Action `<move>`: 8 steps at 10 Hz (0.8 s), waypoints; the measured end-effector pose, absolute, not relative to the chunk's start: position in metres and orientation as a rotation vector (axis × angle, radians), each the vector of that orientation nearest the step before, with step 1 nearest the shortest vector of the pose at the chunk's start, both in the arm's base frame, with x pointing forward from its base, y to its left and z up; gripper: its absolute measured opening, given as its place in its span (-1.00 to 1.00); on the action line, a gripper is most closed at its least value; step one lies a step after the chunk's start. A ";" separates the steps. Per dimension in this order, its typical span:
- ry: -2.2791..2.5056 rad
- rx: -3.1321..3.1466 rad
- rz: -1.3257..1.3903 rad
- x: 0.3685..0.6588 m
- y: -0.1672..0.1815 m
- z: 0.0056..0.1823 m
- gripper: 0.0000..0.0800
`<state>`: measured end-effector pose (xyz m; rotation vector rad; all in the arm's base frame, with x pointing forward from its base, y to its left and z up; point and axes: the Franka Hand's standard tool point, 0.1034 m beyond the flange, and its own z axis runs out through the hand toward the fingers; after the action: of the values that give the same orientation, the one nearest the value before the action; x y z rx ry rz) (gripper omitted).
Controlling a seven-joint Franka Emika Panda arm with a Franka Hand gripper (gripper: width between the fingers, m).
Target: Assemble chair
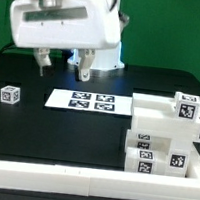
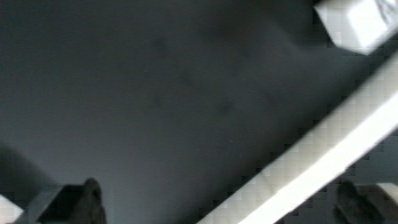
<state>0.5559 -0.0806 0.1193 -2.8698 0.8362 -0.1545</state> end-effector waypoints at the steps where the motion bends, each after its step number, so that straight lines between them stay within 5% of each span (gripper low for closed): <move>1: 0.649 -2.927 -0.163 0.552 -0.087 0.117 0.62; 3: 0.012 -3.068 -0.243 0.548 -0.085 0.112 0.62; 8: -0.569 -3.050 -0.211 0.534 -0.098 0.105 0.62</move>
Offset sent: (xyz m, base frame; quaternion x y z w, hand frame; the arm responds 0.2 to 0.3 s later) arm -0.0054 0.0316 -0.0089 -0.0124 0.0271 -0.3295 0.9437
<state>0.5339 -0.0985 0.1050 -3.0503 -0.5685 -0.2106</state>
